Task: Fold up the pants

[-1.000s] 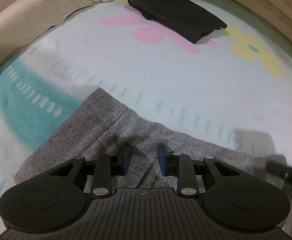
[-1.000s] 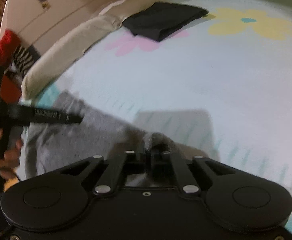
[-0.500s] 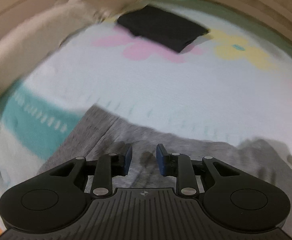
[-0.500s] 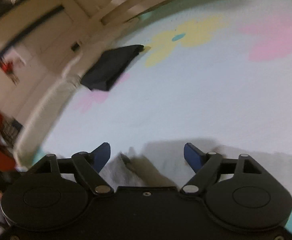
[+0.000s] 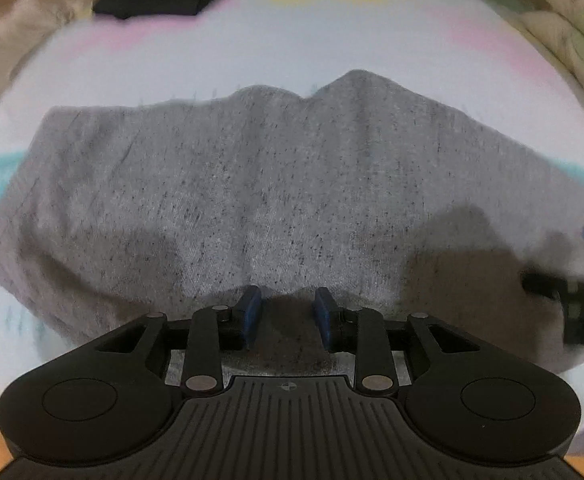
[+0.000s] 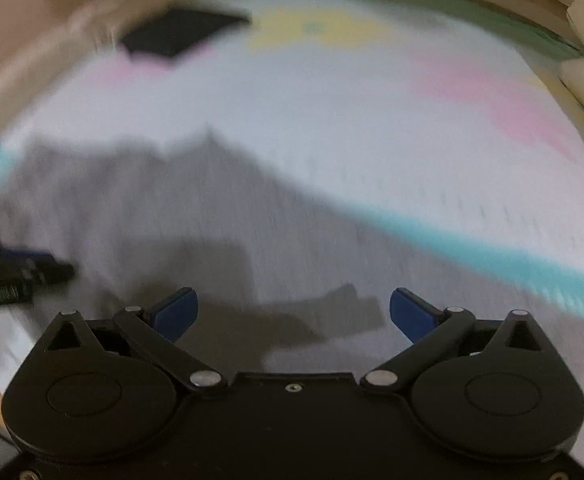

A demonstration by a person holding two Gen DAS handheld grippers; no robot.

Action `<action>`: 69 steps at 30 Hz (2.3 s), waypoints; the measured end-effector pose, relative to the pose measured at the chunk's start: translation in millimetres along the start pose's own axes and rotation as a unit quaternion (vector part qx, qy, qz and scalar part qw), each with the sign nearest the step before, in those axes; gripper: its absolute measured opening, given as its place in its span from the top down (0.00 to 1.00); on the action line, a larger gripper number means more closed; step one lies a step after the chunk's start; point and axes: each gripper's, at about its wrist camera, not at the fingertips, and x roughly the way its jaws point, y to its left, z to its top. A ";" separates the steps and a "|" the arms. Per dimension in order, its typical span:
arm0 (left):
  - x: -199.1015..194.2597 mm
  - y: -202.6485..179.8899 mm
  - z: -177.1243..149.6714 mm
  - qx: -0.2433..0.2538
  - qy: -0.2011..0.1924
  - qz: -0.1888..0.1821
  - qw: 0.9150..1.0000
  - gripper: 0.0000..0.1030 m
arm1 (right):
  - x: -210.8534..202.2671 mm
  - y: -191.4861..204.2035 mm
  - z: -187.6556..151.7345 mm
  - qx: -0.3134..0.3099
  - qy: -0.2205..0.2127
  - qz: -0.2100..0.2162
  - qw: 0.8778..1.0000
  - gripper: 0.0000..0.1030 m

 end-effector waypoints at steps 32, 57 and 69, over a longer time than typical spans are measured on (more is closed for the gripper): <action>-8.7 -218.5 39.0 0.188 -0.066 -0.111 0.974 0.71 | -68.0 -243.7 -115.1 0.367 -0.013 -0.160 0.916 0.03; 8.5 -221.3 37.2 0.175 0.002 -0.172 0.970 0.69 | -69.2 -364.0 -225.8 0.606 -0.114 -0.113 0.779 0.35; -13.6 -266.9 37.7 0.183 -0.029 -0.202 0.962 0.69 | -87.5 -363.6 -229.9 0.612 -0.148 -0.084 0.772 0.78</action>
